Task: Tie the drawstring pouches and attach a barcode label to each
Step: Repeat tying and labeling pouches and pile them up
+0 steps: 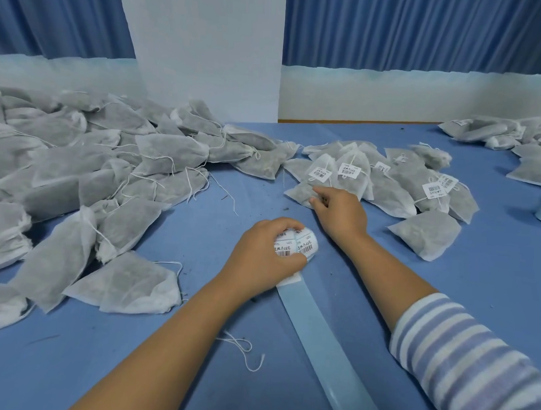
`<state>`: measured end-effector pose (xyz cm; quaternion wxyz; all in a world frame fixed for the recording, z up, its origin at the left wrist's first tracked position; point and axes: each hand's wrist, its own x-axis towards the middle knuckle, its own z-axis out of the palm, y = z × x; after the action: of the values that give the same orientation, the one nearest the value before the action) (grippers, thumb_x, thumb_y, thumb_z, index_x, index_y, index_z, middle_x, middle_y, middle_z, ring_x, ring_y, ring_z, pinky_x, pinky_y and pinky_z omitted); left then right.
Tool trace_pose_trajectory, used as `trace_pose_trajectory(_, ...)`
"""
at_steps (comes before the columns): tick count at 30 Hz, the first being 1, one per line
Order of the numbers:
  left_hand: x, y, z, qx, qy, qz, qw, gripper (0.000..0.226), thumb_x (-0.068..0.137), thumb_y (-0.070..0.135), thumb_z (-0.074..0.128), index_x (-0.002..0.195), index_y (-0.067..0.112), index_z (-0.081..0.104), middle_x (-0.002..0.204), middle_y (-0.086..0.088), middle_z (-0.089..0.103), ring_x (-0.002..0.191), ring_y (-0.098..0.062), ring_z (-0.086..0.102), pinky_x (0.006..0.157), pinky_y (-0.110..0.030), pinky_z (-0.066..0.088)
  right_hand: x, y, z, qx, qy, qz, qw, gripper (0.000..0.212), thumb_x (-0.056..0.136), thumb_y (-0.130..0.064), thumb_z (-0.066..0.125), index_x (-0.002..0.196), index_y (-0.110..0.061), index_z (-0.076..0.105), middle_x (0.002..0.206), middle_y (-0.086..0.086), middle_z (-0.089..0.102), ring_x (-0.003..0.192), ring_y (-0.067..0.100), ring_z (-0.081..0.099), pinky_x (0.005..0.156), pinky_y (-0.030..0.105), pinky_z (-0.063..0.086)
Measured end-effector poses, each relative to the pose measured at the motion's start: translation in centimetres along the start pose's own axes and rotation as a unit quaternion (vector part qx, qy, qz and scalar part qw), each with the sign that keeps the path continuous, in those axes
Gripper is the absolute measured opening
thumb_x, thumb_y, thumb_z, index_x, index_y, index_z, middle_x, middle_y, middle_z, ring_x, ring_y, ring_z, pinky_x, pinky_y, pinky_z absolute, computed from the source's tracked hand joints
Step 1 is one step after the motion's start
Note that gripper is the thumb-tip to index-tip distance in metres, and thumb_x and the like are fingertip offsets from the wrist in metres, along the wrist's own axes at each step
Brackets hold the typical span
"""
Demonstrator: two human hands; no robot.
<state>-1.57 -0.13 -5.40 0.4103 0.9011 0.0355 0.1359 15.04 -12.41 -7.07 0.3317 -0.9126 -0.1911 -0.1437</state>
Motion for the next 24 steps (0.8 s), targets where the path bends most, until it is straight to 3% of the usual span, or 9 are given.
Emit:
trace_pose_trajectory(6,0.8,-1.7,-1.6,0.014,0.035,-0.009,0.999,0.040,0.080,0.018,0.071,0.117,0.031,0.062,0.115,0.005,0.056,0.099,-0.006,0.048,0.076,0.003,0.032,0.5,0.4,-0.1,-0.016,0.012,0.041,0.999,0.035,0.097,-0.031,0.051,0.132,-0.031,0.058,0.117,-0.001,0.068,0.111,0.024,0.060,0.081,0.033,0.047)
trace_pose_trajectory(9,1.3,-2.6,-2.2,0.035,0.057,-0.005,0.998,0.042,0.081,0.009,0.069,0.117,0.028,0.062,0.117,0.002,0.054,0.098,-0.006,0.046,0.076,0.004,0.029,0.2,0.3,-0.3,-0.017,-0.011,0.035,0.999,0.044,0.095,-0.038,0.054,0.138,-0.033,0.051,0.113,-0.002,0.068,0.109,0.024,0.060,0.076,0.031,0.044)
trace_pose_trajectory(12,1.6,-3.4,-3.0,0.049,0.081,-0.005,0.996,0.045,0.080,0.003,0.067,0.119,0.025,0.064,0.128,-0.002,0.050,0.113,-0.011,0.047,0.085,0.002,0.027,-0.5,-0.3,-0.6,0.008,-0.003,0.010,1.000,0.049,0.093,-0.041,0.056,0.140,-0.032,0.048,0.112,-0.005,0.067,0.103,0.018,0.060,0.073,0.028,0.041)
trace_pose_trajectory(15,1.6,-3.6,-3.3,0.039,0.091,-0.012,0.995,0.049,0.081,0.007,0.071,0.125,0.028,0.063,0.143,-0.002,0.038,0.134,-0.013,0.037,0.102,-0.013,0.025,-1.5,-2.0,-0.8,0.091,0.009,-0.048,0.995,0.026,0.092,-0.033,0.059,0.116,-0.026,0.066,0.079,-0.014,0.063,0.071,0.007,0.054,0.066,0.026,0.040)
trace_pose_trajectory(17,1.5,-3.5,-3.3,0.017,0.099,0.011,0.995,0.050,0.083,0.013,0.074,0.128,0.030,0.061,0.142,-0.001,0.039,0.130,-0.003,0.036,0.100,-0.004,0.021,-2.3,-3.5,-0.5,0.133,-0.030,-0.063,0.989,0.019,0.091,-0.033,0.061,0.090,-0.018,0.073,0.063,-0.009,0.059,0.059,0.008,0.050,0.062,0.030,0.044)
trace_pose_trajectory(20,1.6,-3.6,-3.1,-0.015,0.112,0.032,0.993,0.051,0.086,0.016,0.075,0.133,0.026,0.058,0.134,0.000,0.045,0.107,0.021,0.040,0.091,0.006,0.024,-3.5,-5.5,-0.2,0.145,-0.122,-0.062,0.980,0.039,0.094,-0.032,0.057,0.071,-0.003,0.067,0.058,0.007,0.058,0.057,0.017,0.048,0.063,0.034,0.042)
trace_pose_trajectory(22,1.5,-3.8,-3.1,-0.041,0.124,0.018,0.991,0.054,0.087,0.014,0.074,0.136,0.023,0.055,0.131,0.002,0.044,0.106,0.022,0.042,0.089,0.004,0.031,-4.0,-6.6,-0.2,0.159,-0.173,-0.045,0.971,0.040,0.091,-0.024,0.055,0.057,-0.004,0.051,0.056,0.011,0.047,0.056,0.018,0.040,0.059,0.035,0.036)
trace_pose_trajectory(24,1.6,-4.0,-3.3,-0.039,0.126,0.006,0.991,0.054,0.088,0.012,0.073,0.137,0.020,0.053,0.130,0.002,0.043,0.108,0.011,0.046,0.091,-0.001,0.034,-4.3,-7.2,-0.1,0.187,-0.204,-0.029,0.960,0.037,0.088,-0.018,0.057,0.052,-0.014,0.046,0.054,0.004,0.045,0.052,0.015,0.043,0.054,0.028,0.034)
